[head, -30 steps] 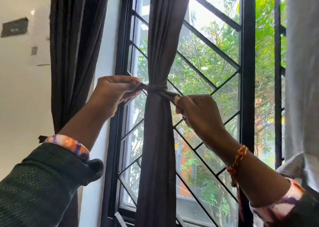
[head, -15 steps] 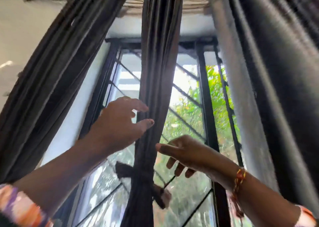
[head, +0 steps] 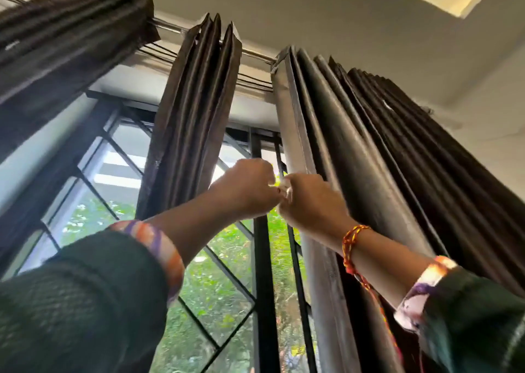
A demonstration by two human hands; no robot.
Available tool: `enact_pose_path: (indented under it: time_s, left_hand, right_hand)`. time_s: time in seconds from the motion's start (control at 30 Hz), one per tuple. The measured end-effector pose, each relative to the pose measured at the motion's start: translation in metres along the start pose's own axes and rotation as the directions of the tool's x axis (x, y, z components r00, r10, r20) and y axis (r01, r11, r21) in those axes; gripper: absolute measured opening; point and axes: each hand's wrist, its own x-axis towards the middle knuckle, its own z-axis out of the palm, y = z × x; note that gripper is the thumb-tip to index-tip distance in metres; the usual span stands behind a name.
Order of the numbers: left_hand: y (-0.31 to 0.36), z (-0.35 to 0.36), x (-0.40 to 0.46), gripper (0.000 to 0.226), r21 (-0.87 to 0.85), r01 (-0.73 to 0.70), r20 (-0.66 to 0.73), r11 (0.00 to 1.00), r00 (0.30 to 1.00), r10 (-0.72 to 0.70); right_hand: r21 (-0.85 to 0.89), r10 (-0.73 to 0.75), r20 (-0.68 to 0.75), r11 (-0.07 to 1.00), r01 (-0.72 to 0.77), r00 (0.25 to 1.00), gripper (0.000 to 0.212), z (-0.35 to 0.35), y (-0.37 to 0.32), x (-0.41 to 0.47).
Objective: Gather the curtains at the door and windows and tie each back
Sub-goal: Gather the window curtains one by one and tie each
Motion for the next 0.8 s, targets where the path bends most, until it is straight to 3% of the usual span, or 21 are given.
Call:
enact_pose_path:
  time_s: [0.3,0.57,0.8]
  left_hand:
    - [0.013,0.018,0.007,0.035,-0.006,0.003,0.039,1.000,0.999,-0.003]
    - [0.006,0.033,0.015,0.036,0.029,0.026,0.033,0.999,0.999,-0.027]
    - [0.014,0.050,0.026,0.045,0.040,0.047,0.007,0.998,0.999,-0.047]
  right_hand:
    - [-0.287,0.293,0.073,0.922,-0.261,0.953,0.048,-0.004,0.052,-0.019]
    - [-0.308,0.438,0.016,0.857,-0.412,0.899,0.064,-0.014,0.078,-0.024]
    - [-0.195,0.491,0.039,0.858,-0.475,0.870,0.086,-0.020,0.098,-0.026]
